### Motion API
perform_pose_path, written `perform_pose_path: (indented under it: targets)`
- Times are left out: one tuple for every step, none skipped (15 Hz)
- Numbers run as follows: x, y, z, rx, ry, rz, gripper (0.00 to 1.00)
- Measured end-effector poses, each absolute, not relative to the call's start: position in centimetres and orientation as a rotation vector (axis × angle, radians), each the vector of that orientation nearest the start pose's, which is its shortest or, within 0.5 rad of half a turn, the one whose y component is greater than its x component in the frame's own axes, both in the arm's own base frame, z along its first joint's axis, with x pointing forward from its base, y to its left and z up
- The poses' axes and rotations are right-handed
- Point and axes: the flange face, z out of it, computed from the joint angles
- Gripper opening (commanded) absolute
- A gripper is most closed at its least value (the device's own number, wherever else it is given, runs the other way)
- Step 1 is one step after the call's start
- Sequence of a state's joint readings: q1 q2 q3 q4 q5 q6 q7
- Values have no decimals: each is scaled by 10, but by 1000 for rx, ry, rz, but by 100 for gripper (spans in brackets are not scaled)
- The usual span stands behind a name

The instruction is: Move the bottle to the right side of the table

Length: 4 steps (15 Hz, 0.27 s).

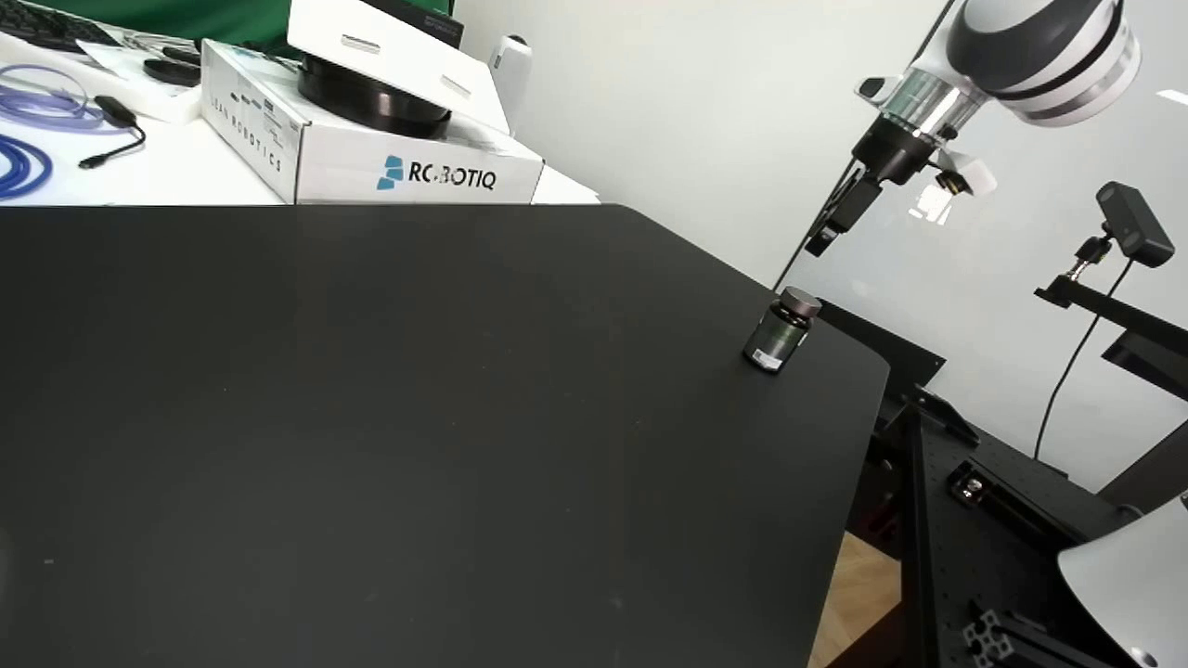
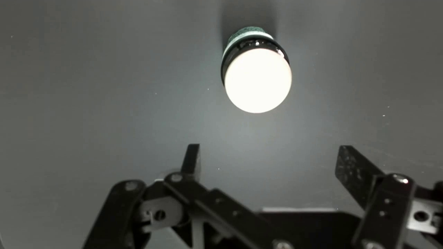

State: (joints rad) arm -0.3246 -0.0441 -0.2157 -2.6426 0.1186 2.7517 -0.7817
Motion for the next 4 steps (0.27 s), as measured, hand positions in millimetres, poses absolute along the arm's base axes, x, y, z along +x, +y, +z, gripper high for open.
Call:
perform_pose_path:
  targets:
    - [375, -229, 280, -3163, -220, -259, 100]
    - [375, -228, 284, -3161, -222, -267, 100]
    - [375, -228, 284, -3161, -222, -268, 100]
    - [375, -228, 283, -3160, -222, -264, 100]
